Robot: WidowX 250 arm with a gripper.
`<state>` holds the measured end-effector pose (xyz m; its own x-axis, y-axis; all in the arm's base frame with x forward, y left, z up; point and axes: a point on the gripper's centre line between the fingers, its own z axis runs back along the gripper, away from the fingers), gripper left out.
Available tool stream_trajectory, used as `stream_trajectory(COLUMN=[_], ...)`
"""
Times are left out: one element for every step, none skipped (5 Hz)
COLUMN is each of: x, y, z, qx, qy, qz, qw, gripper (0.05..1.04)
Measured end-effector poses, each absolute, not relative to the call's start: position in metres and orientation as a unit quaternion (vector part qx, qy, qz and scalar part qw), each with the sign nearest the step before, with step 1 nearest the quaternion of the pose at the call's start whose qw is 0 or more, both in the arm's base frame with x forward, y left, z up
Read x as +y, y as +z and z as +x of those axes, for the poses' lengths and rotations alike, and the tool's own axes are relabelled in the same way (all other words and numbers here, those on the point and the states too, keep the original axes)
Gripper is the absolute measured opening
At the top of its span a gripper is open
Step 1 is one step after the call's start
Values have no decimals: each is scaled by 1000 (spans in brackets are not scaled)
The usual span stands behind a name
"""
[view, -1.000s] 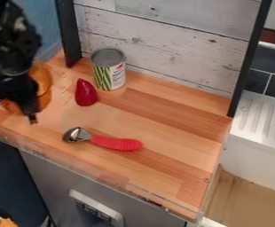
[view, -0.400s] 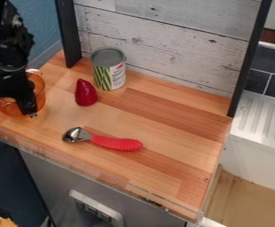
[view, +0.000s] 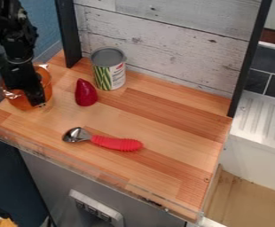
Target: Move the orange bowl to the left center end of the table
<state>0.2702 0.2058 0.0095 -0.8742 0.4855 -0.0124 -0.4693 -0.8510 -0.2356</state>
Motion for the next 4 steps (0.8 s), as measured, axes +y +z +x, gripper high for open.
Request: stream_trajectory(x=[202,201,200,199], y=[4,4,1,1], z=[279,286,287,285], qx=[-106,-104,-99,-95], qy=[960,959,959,961], qz=[-41,-47,-47,-40], qw=[254,259,260,258], gripper=[78,98,272,556])
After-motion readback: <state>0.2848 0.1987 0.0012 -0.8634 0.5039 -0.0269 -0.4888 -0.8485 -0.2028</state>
